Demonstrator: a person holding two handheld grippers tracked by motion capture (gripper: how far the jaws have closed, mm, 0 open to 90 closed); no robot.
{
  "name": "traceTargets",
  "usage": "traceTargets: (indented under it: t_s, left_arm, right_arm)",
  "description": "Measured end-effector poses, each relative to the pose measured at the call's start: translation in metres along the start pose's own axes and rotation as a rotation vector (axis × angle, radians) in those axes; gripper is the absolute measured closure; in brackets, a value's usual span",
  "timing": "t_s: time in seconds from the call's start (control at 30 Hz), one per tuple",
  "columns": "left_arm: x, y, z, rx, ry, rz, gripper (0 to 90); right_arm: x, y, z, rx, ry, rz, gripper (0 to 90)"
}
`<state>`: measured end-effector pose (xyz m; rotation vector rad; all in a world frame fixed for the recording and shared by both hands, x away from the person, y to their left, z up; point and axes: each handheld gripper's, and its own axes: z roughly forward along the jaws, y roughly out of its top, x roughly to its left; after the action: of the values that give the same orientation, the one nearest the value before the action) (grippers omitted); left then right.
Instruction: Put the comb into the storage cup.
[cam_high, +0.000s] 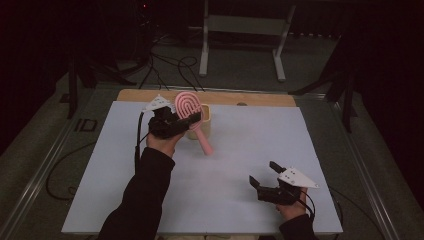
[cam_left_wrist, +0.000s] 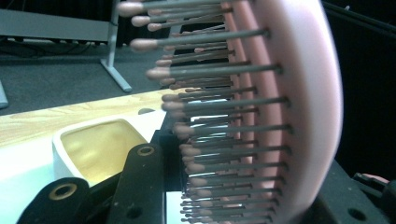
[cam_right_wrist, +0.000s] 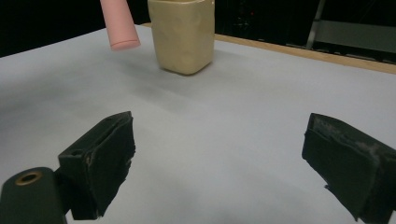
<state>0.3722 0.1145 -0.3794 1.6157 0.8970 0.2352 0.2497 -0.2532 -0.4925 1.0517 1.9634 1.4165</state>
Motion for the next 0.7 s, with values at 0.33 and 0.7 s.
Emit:
traceTargets:
  t_s: [0.33,0.7]
  left_arm:
    - [0.005,0.005,-0.001,-0.010,0.011,-0.004,62.6]
    - [0.010,0.014,0.000,-0.012,0.036,0.016,62.6]
  right_arm:
    - [0.000,0.000,0.001,0.006,-0.001,-0.002,9.2]
    - [0.000,-0.001,0.001,0.009,0.000,-0.007,9.2]
